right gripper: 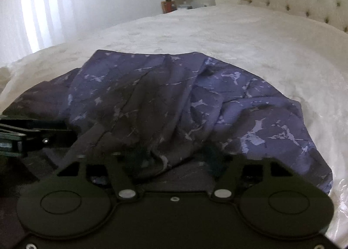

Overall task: Fold large clothes
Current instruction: 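Open both grippers and release the folded jacket onto the bed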

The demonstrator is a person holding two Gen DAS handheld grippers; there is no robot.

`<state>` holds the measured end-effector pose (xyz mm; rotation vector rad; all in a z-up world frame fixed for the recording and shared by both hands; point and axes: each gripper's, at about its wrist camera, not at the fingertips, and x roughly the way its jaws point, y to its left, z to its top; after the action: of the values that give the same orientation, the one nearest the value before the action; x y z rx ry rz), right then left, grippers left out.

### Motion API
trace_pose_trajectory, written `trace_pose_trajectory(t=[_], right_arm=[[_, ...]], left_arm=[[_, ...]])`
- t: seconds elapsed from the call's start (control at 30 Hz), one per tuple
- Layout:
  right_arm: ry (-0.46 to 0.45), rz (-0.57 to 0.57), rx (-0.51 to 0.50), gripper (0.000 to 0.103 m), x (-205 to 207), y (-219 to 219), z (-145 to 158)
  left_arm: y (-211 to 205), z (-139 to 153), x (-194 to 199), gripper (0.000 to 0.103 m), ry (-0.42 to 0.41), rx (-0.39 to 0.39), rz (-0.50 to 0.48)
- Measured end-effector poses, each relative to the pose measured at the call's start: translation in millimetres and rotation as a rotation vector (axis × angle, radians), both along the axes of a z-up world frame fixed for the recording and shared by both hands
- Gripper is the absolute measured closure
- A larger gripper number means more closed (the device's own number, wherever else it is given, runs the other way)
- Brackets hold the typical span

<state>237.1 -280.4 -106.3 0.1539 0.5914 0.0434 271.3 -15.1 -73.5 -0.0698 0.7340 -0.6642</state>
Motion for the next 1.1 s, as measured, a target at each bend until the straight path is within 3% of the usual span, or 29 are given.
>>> trace_pose_trajectory(t=[0.07, 0.1, 0.17, 0.43, 0.7, 1.1], right_arm=[[0.001, 0.018, 0.001, 0.01, -5, 3, 1], [0.004, 0.019, -0.002, 0.007, -9, 4, 2], [0.016, 0.019, -0.003, 0.001, -18, 7, 3], [0.072, 0.023, 0.039, 0.001, -79, 8, 18], [0.181, 0.0, 0.176, 0.001, -149, 5, 18], [0.26, -0.096, 0.34, 0.001, -223, -13, 25]], left_arm=[[-2, 5, -12, 0.002, -0.018, 0.038, -0.015], [-3, 5, -19, 0.0, -0.024, 0.073, -0.015], [2, 6, -32, 0.0, -0.027, 0.121, -0.014], [38, 24, -82, 0.0, -0.012, 0.189, 0.085], [62, 26, -123, 0.0, 0.03, 0.291, 0.146], [103, 36, -171, 0.0, 0.074, 0.281, 0.18]])
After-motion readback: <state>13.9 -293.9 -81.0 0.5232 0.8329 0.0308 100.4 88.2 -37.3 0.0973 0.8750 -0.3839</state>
